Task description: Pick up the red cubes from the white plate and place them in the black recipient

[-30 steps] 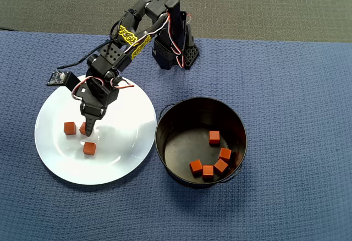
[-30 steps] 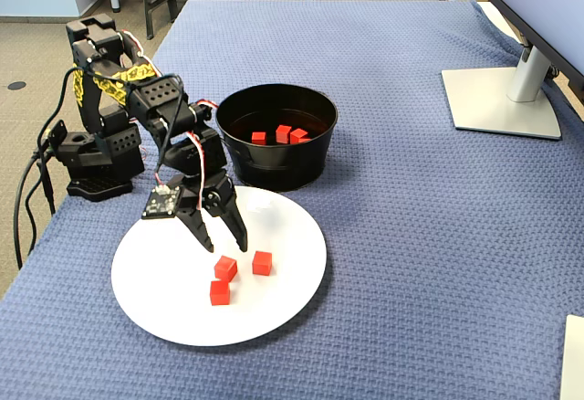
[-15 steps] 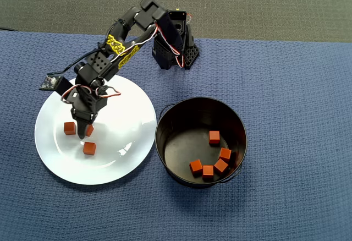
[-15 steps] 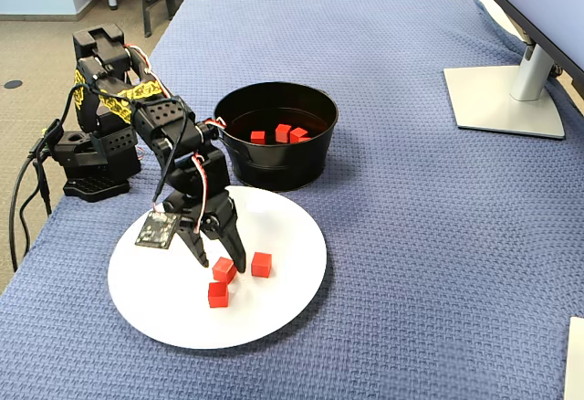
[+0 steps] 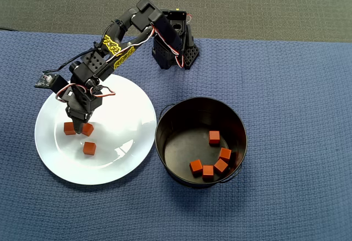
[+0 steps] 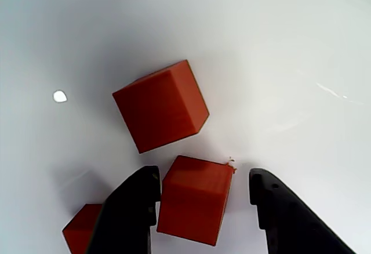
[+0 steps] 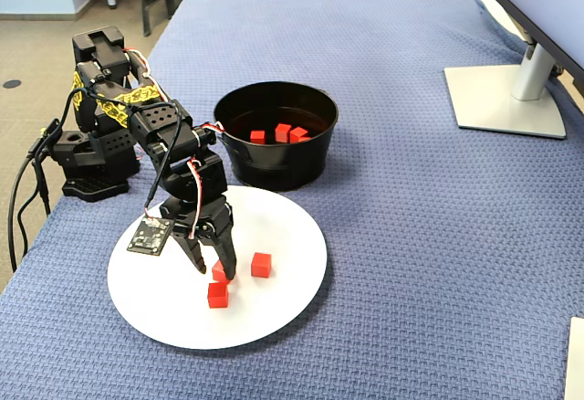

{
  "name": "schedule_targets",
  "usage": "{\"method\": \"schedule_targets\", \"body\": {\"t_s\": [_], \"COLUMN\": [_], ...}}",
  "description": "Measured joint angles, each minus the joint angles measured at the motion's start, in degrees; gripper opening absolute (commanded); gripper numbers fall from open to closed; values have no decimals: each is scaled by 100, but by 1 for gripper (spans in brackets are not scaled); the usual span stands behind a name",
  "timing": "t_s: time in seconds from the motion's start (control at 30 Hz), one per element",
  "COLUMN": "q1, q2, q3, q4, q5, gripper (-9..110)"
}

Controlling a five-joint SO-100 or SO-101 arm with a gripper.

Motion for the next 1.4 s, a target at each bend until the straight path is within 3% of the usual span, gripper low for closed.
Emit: {"method": "schedule_targets", "body": {"t_s": [0.43, 0.73, 0.83, 0.97, 1.4], "q1": [0, 0, 0, -18, -167], "q2": [0, 97, 158, 167, 299], "q3": [0, 352, 413, 457, 765], "q4": [0, -123, -149, -158, -220], "q5": [-9, 35, 35, 35, -123], "gripper": [0, 0, 18, 29, 28]}}
